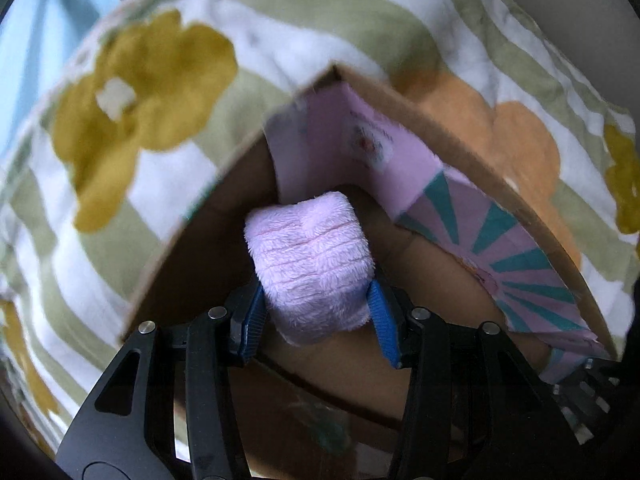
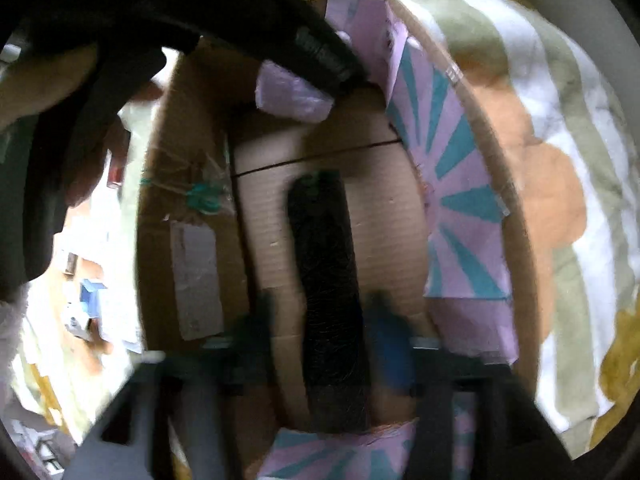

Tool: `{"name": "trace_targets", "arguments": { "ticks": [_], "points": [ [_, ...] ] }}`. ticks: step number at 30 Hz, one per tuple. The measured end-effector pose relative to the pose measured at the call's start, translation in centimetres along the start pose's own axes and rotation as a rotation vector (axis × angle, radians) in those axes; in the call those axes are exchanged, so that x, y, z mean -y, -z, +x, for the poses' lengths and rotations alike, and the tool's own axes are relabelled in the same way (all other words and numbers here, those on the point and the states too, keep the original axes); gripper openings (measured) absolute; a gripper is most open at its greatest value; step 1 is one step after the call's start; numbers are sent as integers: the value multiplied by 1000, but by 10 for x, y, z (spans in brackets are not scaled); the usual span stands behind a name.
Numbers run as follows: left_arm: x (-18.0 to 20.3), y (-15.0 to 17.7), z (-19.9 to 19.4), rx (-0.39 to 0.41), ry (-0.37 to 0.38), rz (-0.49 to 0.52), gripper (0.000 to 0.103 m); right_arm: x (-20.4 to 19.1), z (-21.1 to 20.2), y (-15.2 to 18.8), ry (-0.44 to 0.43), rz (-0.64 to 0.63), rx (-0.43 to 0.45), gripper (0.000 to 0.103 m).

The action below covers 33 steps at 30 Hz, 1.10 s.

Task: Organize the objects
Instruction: 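Open both tools to drop the pouch and cylinder into the box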

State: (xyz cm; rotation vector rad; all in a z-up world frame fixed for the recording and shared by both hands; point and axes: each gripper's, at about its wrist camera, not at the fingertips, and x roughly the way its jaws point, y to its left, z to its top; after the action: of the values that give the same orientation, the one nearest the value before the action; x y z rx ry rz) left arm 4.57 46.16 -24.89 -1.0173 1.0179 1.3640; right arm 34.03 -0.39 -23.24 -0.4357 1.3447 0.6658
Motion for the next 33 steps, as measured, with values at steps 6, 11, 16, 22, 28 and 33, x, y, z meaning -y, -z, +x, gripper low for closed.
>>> {"name": "trace_targets", "arguments": {
  "ticks": [6, 11, 16, 22, 28, 33],
  "points": [
    [3, -4, -10, 39, 24, 26, 103, 4, -8, 8, -61, 44, 72, 103],
    [-2, -2, -3, 9, 29, 35, 103, 13, -7, 8, -56, 67, 68, 103],
    [0, 0, -13, 14, 27, 20, 103, 20, -17, 5, -38, 63, 79, 103],
    [6, 7, -38, 43, 30, 16, 103, 6, -38, 11, -44, 75, 80, 103],
    [14, 15, -80, 93, 29, 6, 103, -15, -71, 19, -32, 52, 130, 103],
    [18, 31, -126, 136, 14, -9, 103, -27, -102, 24, -7, 6, 166, 103]
  ]
}}
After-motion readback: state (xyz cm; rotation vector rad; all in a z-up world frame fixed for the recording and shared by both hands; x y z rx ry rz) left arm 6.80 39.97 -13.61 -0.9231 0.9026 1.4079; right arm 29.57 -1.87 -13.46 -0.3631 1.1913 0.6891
